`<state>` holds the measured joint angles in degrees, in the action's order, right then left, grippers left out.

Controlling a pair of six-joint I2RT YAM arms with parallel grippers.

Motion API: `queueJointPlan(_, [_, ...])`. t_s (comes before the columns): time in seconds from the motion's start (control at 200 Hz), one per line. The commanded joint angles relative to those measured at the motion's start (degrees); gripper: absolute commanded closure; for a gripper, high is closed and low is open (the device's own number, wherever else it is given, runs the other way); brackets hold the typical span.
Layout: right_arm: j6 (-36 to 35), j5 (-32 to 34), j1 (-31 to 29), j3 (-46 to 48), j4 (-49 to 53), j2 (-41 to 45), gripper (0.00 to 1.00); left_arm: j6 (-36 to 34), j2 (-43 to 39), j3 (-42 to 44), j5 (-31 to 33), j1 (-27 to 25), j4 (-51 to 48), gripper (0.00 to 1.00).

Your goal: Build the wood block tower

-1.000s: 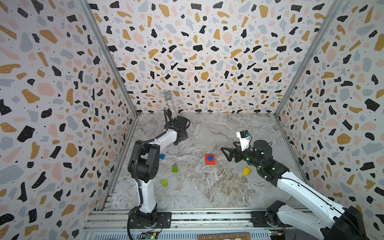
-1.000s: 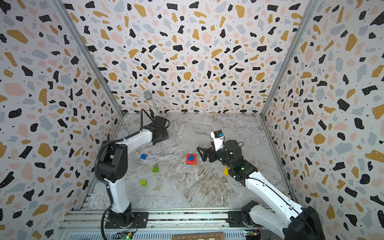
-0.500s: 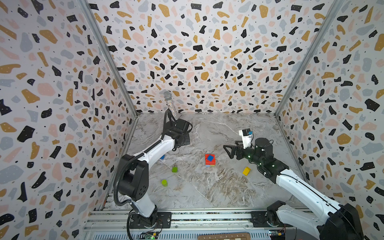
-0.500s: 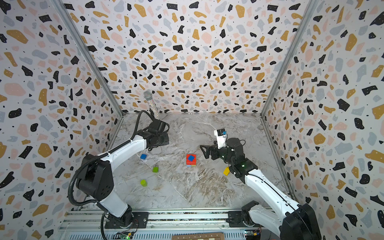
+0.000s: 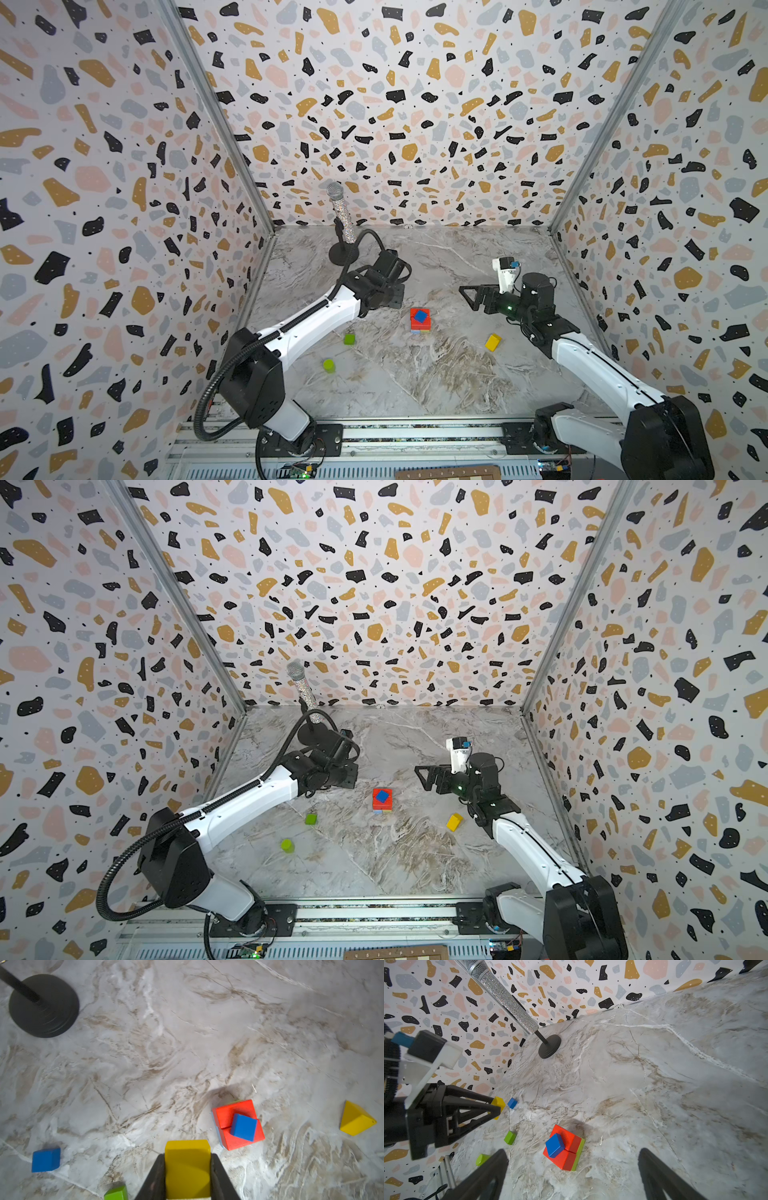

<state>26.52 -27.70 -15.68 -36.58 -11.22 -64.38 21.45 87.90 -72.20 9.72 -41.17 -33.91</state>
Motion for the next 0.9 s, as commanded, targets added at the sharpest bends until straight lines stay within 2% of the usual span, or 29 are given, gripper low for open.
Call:
queueJointPlan(0.0, [0.1, -0.7, 0.7, -0.4, -1.1, 0.4, 0.01, -3.7, -2.4, 1.0, 1.0, -2.8, -0.5, 0.75])
queueJointPlan(0.26, [0.0, -0.7, 1.9, 0.9, -1.2, 0.6, 0.01, -8.3, -3.2, 2.2, -1.2, -5.2, 1.4, 0.75])
queueJointPlan(0.511, [0.2, -1.4, 2.8, 1.6, -1.4, 0.7, 0.01, -11.9, -1.2, 2.3, -0.6, -7.0, 2.3, 0.74])
queueJointPlan(0.896, [0.8, -2.5, 3.0, 4.2, -3.7, 0.4, 0.01, -13.3, 4.5, 0.9, -1.5, -8.2, 3.5, 0.72])
